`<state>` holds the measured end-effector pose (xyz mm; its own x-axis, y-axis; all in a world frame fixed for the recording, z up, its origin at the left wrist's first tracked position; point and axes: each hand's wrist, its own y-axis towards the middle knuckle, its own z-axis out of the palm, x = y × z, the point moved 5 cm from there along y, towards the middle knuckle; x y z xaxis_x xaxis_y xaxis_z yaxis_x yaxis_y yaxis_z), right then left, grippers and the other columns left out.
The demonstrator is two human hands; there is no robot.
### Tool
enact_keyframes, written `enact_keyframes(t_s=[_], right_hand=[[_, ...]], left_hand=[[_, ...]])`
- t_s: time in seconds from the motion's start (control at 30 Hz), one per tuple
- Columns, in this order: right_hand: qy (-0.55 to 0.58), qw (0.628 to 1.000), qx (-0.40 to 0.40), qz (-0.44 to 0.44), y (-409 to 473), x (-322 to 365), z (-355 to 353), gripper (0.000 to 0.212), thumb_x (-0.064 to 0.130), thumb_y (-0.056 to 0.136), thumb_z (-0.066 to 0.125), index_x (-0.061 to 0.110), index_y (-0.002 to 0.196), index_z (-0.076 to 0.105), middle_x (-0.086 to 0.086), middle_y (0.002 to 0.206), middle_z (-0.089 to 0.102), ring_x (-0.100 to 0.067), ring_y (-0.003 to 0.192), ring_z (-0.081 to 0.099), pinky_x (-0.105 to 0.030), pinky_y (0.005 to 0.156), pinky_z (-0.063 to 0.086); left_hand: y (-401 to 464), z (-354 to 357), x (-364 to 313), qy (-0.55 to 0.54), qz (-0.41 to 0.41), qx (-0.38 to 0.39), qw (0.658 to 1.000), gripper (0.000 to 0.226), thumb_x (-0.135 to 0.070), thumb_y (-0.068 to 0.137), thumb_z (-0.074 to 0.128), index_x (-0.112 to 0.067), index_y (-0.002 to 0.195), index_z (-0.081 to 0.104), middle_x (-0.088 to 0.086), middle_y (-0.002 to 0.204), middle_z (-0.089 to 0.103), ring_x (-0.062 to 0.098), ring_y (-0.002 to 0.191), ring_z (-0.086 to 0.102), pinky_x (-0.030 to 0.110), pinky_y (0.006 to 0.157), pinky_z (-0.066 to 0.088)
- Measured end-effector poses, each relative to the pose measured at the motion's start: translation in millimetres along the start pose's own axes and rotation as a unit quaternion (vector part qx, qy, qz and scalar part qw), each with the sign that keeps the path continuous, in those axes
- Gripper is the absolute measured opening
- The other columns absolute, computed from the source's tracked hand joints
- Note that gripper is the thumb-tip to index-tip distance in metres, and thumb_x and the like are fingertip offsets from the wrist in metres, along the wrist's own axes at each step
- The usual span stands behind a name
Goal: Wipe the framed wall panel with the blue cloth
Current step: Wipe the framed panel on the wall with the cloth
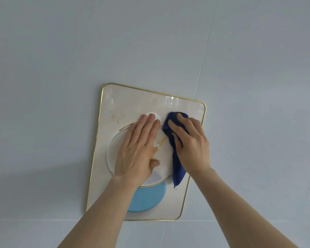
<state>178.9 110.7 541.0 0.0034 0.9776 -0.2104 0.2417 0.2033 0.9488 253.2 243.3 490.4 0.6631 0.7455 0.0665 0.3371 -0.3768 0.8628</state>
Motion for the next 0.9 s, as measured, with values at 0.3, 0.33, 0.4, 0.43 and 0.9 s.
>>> enact_keyframes(t_s=[0.3, 0.33, 0.4, 0.43, 0.9], right_hand=[[-0.004, 0.991, -0.083, 0.107, 25, -20, -7, 0.037, -0.006, 0.087, 0.061, 0.01, 0.118, 0.074, -0.007, 0.126, 0.07, -0.034, 0.116, 0.057, -0.031, 0.084, 0.048], [-0.005, 0.993, -0.081, 0.087, 21, -16, -5, 0.037, -0.007, 0.086, 0.061, 0.009, 0.117, 0.074, -0.008, 0.125, 0.07, -0.034, 0.115, 0.057, -0.031, 0.084, 0.048], [-0.003, 0.997, -0.055, 0.052, 4, -8, -1, 0.038, -0.008, 0.085, 0.063, 0.008, 0.118, 0.073, -0.009, 0.124, 0.07, -0.035, 0.114, 0.058, -0.035, 0.088, 0.051], [-0.005, 0.999, -0.038, 0.033, -8, -3, 2, 0.038, -0.008, 0.085, 0.064, 0.008, 0.118, 0.073, -0.01, 0.124, 0.07, -0.035, 0.113, 0.058, -0.038, 0.089, 0.052], [-0.015, 1.0, -0.015, 0.003, -51, 11, 7, 0.037, -0.004, 0.085, 0.057, 0.007, 0.116, 0.074, -0.01, 0.123, 0.071, -0.034, 0.109, 0.06, -0.04, 0.087, 0.055]], left_hand=[[-1, -2, 0, -0.015, 0.002, -0.005, 1.0, 0.128, -0.054, 0.074, 0.081, -0.014, 0.163, -0.001, 0.005, 0.174, -0.006, 0.024, 0.16, -0.009, 0.045, 0.131, 0.009], [-1, -2, 0, -0.017, -0.002, -0.005, 1.0, 0.128, -0.053, 0.073, 0.082, -0.014, 0.163, -0.001, 0.005, 0.174, -0.006, 0.024, 0.16, -0.009, 0.044, 0.131, 0.009], [0, -2, -1, -0.014, -0.004, -0.003, 1.0, 0.128, -0.052, 0.074, 0.081, -0.014, 0.163, -0.002, 0.004, 0.174, -0.008, 0.023, 0.16, -0.01, 0.044, 0.131, 0.007], [0, -2, -1, -0.012, -0.003, -0.003, 1.0, 0.128, -0.052, 0.075, 0.081, -0.014, 0.163, -0.003, 0.004, 0.174, -0.009, 0.023, 0.16, -0.011, 0.043, 0.131, 0.006], [0, -4, -1, -0.011, -0.006, 0.001, 1.0, 0.126, -0.049, 0.074, 0.083, -0.013, 0.163, 0.001, 0.005, 0.174, -0.005, 0.024, 0.16, -0.008, 0.044, 0.131, 0.007]])
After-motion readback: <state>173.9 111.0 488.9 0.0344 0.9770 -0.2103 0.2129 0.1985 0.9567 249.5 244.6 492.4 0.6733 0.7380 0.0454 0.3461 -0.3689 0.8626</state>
